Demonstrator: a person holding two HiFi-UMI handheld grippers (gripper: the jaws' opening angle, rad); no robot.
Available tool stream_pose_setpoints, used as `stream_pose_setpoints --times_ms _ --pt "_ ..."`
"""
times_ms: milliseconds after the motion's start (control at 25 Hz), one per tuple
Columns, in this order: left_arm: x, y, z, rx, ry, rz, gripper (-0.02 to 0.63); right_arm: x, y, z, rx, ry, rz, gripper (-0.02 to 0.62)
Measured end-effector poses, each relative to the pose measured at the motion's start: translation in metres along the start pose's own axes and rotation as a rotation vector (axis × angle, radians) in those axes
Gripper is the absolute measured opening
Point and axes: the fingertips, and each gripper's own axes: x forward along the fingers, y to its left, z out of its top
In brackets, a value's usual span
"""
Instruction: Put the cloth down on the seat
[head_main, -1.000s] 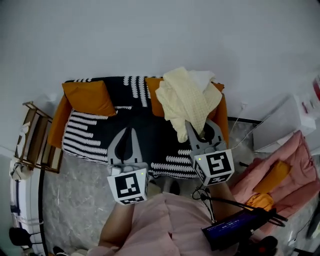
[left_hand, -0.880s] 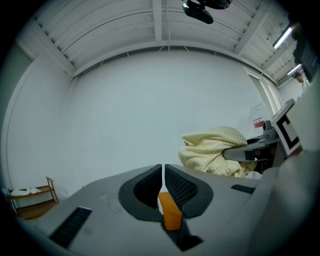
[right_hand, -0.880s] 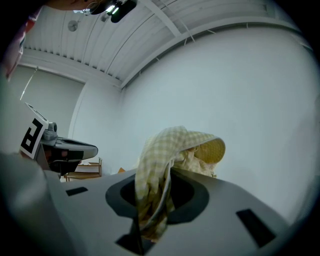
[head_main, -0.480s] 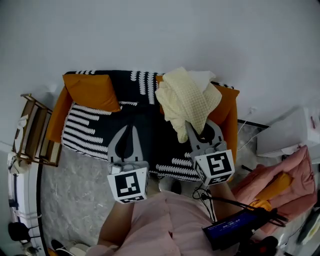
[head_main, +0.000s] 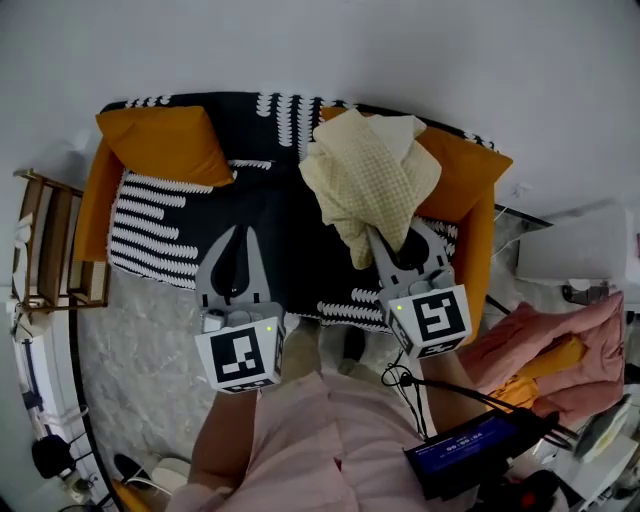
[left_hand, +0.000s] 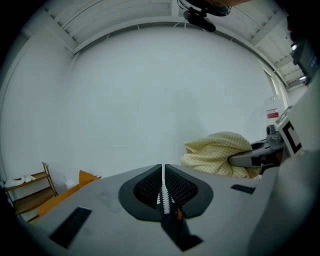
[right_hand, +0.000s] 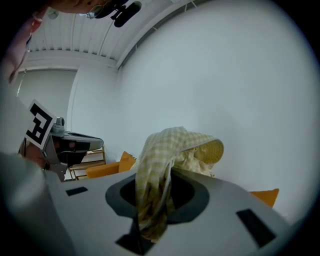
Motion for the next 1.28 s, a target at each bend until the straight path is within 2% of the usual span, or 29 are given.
stream_pose_setpoints --times_ms 440,800,1120,1280 --pt "0.061 0.044 -0.097 -0.029 0.165 0.000 0.026 0.072 0.010 -0.106 0.065 0.179 0.038 0.083" --pt "0.106 0.051 -0.146 -0.027 0.242 -0.032 0.026 0.112 0.014 -0.190 0.107 0.309 0.063 0.087" --pt "0.114 0.063 -0.208 -0.065 0.338 -0.064 0.026 0.150 0.023 -0.257 0.117 0.429 0.058 0.095" --pt "0.118 0.071 -0.225 -0.073 0.366 -0.057 0.026 0.162 0.023 -0.280 0.118 0.478 0.065 0.097"
